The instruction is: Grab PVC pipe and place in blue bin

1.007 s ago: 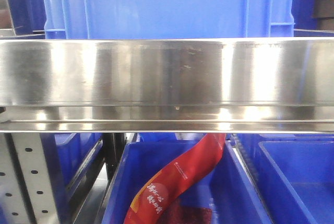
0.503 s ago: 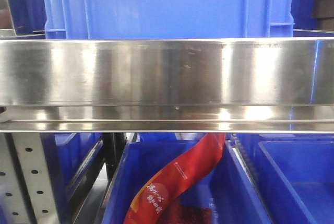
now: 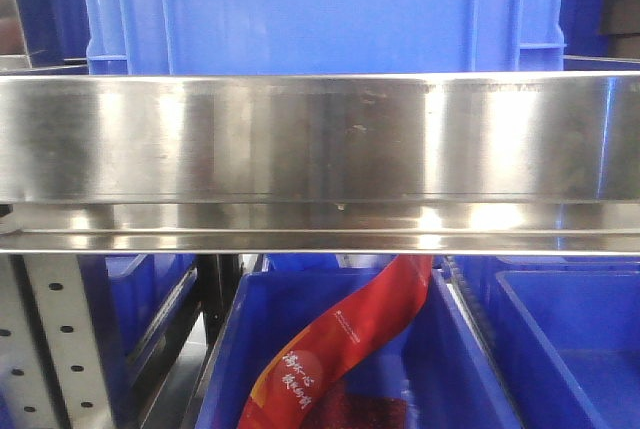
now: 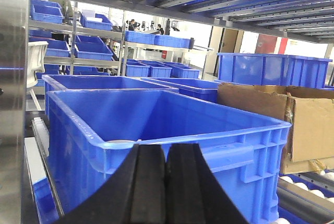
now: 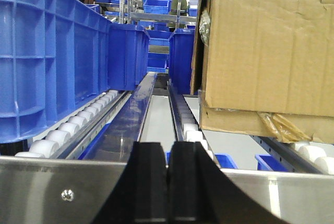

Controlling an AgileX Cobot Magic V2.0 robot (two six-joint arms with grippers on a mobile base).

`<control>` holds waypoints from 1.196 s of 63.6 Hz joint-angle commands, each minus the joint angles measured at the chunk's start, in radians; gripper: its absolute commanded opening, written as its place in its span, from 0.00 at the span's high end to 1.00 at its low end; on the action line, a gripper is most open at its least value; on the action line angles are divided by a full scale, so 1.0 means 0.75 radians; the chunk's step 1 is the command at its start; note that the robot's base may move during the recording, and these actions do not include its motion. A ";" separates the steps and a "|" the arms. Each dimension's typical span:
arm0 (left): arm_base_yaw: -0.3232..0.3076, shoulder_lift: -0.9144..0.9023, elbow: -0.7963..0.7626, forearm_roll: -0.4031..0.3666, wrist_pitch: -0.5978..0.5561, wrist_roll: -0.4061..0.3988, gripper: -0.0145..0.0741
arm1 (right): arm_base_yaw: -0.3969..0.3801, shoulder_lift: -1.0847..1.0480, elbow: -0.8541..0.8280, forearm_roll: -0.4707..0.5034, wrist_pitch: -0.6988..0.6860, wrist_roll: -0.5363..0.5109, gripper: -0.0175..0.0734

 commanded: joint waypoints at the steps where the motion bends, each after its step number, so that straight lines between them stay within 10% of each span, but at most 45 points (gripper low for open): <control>1: 0.005 -0.007 0.001 -0.006 -0.018 -0.002 0.96 | -0.005 -0.004 0.003 -0.012 -0.013 -0.002 0.99; 52: 0.016 -0.025 0.052 0.018 -0.017 0.007 0.96 | -0.005 -0.004 0.003 -0.012 -0.013 -0.002 0.99; 76: 0.422 -0.450 0.582 0.127 -0.025 0.010 0.96 | -0.005 -0.004 0.003 -0.012 -0.013 -0.002 0.99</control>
